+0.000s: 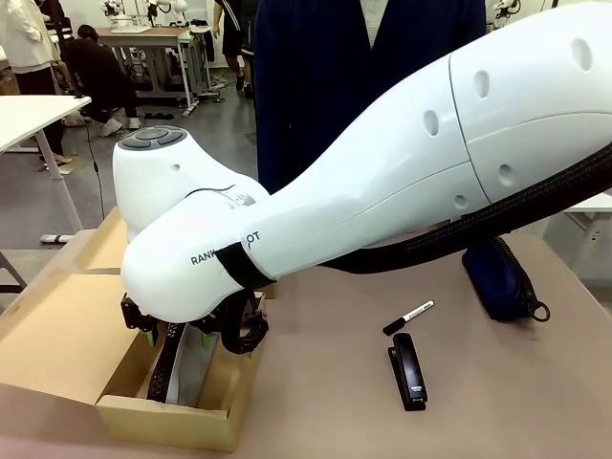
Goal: Place items inside the box.
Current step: Pick up a Pencil pouch or Stapler and place it inside the Mailer Box closest to the robot.
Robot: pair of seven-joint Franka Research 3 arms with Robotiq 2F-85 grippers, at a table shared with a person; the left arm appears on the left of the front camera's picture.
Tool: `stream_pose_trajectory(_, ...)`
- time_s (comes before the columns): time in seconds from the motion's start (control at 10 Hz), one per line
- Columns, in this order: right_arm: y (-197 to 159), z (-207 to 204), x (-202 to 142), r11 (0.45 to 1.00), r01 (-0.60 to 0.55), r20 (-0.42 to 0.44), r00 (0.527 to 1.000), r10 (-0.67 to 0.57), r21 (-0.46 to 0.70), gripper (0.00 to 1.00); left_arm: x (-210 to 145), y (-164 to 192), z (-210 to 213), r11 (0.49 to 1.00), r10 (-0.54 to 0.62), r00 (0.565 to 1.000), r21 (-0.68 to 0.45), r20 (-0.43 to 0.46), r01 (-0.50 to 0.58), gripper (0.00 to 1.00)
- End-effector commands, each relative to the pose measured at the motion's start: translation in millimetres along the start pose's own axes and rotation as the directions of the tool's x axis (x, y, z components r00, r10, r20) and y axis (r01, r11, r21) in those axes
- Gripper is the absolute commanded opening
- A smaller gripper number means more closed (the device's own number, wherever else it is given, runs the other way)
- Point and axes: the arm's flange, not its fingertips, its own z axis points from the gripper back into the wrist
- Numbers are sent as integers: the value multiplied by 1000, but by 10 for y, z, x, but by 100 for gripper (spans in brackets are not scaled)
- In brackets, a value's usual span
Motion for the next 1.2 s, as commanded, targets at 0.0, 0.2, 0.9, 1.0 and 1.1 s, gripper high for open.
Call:
stream_pose_trajectory(0.0,-73,41,-11,1000,-17,-10,1000,17,15,100,-24,-7,-17,1000,-18,1000,-25,11,18,100)
stream_pose_trajectory(0.2,-109,94,-39,999,-31,-11,999,32,27,100,-24,-7,-17,1000,-18,1000,-25,11,18,100)
stream_pose_trajectory(0.9,-1092,1105,-739,963,-238,2,971,239,130,100,-24,-7,-17,1000,-18,1000,-25,11,18,100)
stream_pose_trajectory(1.0,-1254,1121,-766,972,-197,6,980,198,131,100,-24,-7,-17,1000,-18,1000,-25,11,18,100)
stream_pose_trajectory(1.1,-1338,1110,-791,968,-207,11,978,208,144,100,-24,-7,-17,1000,-18,1000,-25,11,18,100)
